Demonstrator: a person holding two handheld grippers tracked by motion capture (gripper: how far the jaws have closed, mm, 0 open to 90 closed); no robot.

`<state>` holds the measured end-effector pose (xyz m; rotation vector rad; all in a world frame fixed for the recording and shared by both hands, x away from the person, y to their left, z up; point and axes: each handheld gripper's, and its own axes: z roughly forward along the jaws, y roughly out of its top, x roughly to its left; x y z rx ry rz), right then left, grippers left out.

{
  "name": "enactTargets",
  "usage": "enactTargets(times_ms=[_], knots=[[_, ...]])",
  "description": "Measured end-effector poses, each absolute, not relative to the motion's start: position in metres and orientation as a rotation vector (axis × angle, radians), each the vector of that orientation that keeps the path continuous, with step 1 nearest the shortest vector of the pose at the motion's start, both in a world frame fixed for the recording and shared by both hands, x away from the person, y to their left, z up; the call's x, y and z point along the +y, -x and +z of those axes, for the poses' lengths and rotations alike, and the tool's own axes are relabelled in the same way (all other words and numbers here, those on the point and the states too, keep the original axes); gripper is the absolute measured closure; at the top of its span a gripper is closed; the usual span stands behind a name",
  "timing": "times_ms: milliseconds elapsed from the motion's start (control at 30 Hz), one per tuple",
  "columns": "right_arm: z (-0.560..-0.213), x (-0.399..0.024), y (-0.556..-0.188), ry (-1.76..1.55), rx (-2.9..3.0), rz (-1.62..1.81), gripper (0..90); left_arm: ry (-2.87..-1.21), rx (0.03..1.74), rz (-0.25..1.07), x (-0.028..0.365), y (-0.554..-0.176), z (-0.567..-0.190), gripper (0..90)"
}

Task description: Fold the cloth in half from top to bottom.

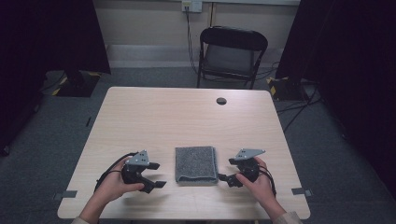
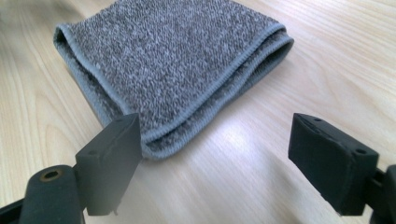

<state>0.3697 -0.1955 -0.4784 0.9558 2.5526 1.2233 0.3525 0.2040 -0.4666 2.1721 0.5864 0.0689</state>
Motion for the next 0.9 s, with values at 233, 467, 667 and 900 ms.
enactTargets(times_ms=[233, 467, 667, 900], knots=[[-0.478, -0.208, -0.367, -0.955, 2.556, 1.201, 16.9, -2.177, 0.622, 0.090, 0.213, -0.353, -0.469, 22.3], [-0.477, -0.220, -0.366, -0.967, 2.545, 1.203, 17.4, -2.164, 0.661, 0.106, 0.226, -0.353, -0.471, 22.2], [-0.478, -0.230, -0.364, -0.983, 2.536, 1.193, 18.2, -2.159, 0.679, 0.121, 0.236, -0.352, -0.472, 21.4], [-0.477, -0.239, -0.361, -0.993, 2.527, 1.193, 18.6, -2.160, 0.700, 0.133, 0.243, -0.351, -0.474, 21.3]])
